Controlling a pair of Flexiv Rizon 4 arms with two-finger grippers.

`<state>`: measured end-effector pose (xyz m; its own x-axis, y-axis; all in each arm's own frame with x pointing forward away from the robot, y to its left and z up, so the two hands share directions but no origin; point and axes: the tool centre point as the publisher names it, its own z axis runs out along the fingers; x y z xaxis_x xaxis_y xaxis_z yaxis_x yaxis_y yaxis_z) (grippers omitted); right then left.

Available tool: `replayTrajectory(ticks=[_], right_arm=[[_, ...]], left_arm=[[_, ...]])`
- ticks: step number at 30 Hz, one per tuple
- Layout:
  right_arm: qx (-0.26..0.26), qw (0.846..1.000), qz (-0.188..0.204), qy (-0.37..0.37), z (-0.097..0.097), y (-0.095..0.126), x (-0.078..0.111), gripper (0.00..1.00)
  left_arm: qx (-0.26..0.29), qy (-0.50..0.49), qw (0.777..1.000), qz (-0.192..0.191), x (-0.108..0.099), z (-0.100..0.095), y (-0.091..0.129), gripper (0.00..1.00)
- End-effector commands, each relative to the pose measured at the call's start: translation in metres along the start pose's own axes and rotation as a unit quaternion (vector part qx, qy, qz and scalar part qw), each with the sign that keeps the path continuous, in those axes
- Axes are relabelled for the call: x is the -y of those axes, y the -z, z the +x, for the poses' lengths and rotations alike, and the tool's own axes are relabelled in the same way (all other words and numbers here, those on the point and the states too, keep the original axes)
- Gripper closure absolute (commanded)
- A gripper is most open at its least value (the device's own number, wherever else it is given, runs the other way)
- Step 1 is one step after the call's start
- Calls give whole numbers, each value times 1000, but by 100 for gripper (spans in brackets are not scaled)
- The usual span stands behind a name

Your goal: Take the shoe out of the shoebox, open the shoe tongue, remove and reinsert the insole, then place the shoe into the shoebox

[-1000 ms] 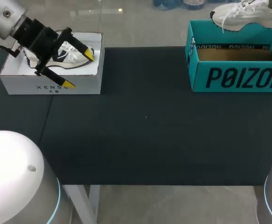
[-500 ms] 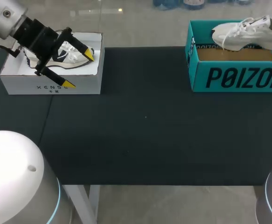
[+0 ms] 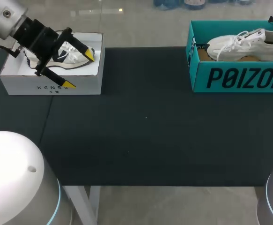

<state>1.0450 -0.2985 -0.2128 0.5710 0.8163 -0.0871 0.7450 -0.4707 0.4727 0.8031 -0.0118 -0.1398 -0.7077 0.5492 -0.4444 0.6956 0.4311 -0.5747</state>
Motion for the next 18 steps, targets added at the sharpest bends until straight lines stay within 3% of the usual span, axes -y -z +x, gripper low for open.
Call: replayTrajectory(ticks=[1, 7, 18], right_arm=[[1, 1000, 1, 1, 1, 3, 3, 100], [4, 1000, 7, 7, 2, -2, 6, 100], [8, 1000, 29, 7, 6, -37, 7, 100]], left_arm=[[-2, 0, 1000, -2, 1, 0, 0, 0], [-2, 0, 1000, -2, 1, 0, 0, 0], [-2, 0, 1000, -2, 1, 0, 0, 0]])
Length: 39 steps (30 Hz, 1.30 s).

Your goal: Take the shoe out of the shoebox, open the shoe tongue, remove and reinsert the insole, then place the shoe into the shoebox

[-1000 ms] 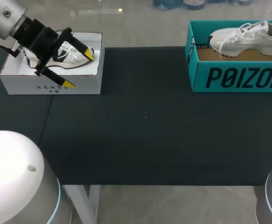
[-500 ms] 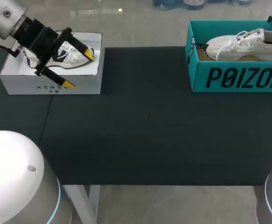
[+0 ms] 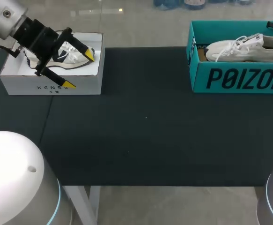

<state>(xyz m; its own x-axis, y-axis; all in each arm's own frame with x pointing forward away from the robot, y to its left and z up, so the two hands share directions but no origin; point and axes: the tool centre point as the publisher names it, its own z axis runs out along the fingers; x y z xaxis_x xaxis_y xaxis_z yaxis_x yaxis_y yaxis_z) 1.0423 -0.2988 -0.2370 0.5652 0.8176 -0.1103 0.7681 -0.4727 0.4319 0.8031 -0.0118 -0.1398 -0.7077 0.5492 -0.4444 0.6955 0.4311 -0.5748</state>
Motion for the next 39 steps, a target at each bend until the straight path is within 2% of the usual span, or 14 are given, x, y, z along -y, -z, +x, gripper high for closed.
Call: replayTrajectory(ticks=[1, 10, 21, 29, 37, 38, 39], right_arm=[[-1, 1000, 7, -1, 7, -19, -7, 100], [6, 1000, 18, 5, 19, -57, -10, 100], [21, 999, 45, 21, 26, -106, 8, 100], [28, 998, 55, 27, 27, -127, 15, 100], [31, 997, 64, 24, 28, -133, 18, 100], [29, 997, 61, 19, 26, -130, 16, 98], [29, 998, 60, 17, 25, -126, 15, 69]], left_arm=[[-2, 0, 1000, -2, 1, 0, 0, 0], [-2, 0, 1000, -2, 1, 0, 0, 0], [-2, 0, 1000, -2, 1, 0, 0, 0], [-2, 0, 1000, -2, 1, 0, 0, 0], [-2, 0, 1000, -2, 1, 0, 0, 0], [-2, 0, 1000, -2, 1, 0, 0, 0], [-2, 0, 1000, -2, 1, 0, 0, 0]])
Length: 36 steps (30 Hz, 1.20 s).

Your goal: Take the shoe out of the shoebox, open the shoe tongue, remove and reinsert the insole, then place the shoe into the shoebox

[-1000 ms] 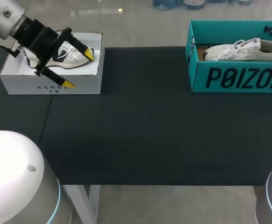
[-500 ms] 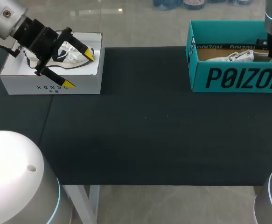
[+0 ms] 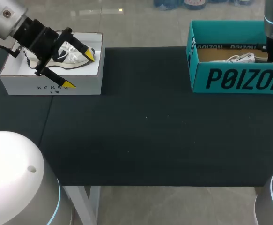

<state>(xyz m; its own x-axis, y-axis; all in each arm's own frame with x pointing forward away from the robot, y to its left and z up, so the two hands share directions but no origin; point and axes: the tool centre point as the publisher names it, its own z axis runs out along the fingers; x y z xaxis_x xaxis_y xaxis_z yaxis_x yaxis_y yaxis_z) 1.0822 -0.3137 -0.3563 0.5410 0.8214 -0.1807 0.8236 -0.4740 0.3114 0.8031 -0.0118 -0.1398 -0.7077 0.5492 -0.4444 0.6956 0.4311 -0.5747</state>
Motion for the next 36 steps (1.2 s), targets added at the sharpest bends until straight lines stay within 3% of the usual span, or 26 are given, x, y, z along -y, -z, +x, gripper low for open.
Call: replayTrajectory(ticks=[1, 2, 13, 21, 27, 36], right_arm=[[-5, 1000, -6, -12, 0, 3, -1, 55], [-6, 1000, -13, -15, -2, 9, -2, 0], [-38, 998, -48, -23, -19, 78, -12, 0], [-67, 995, -74, -4, -24, 130, -2, 0], [-70, 995, -76, -4, -24, 142, 10, 0], [-70, 995, -76, -4, -24, 142, 10, 0]], left_arm=[[-2, 0, 1000, -2, 1, 0, 0, 0], [-2, 0, 1000, -2, 1, 0, 0, 0], [-2, 0, 1000, -2, 1, 0, 0, 0], [-2, 0, 1000, -2, 1, 0, 0, 0], [-2, 0, 1000, -2, 1, 0, 0, 0], [-2, 0, 1000, -2, 1, 0, 0, 0]])
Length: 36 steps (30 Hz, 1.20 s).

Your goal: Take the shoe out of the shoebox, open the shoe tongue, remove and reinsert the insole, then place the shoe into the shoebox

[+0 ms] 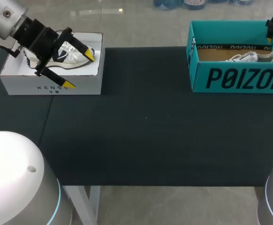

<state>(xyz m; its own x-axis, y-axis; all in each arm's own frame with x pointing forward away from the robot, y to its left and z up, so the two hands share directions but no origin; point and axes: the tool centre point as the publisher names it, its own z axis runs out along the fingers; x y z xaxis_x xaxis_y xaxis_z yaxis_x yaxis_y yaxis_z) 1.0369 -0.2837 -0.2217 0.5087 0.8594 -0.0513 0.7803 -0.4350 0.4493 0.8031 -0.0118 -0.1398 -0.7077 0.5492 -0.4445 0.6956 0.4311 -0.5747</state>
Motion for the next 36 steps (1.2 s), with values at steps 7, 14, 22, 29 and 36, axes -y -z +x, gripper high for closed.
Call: replayTrajectory(ticks=[7, 14, 22, 29, 36], right_arm=[[-1, 1000, -1, -1, 0, 0, 0, 0], [-1, 1000, -1, -1, 0, 0, 0, 0], [-1, 1000, -1, -1, 0, 0, 0, 0], [-1, 1000, -1, -1, 0, 0, 0, 0], [-1, 1000, -1, -1, 0, 0, 0, 0]], left_arm=[[-2, 0, 1000, -2, 1, 0, 0, 0], [-94, -14, 983, -154, -37, -19, 59, 0], [-193, -69, 947, -249, -100, 0, 104, 0], [-211, -164, 914, -306, -142, 33, 115, 0], [-219, -161, 896, -350, -151, 37, 116, 0]])
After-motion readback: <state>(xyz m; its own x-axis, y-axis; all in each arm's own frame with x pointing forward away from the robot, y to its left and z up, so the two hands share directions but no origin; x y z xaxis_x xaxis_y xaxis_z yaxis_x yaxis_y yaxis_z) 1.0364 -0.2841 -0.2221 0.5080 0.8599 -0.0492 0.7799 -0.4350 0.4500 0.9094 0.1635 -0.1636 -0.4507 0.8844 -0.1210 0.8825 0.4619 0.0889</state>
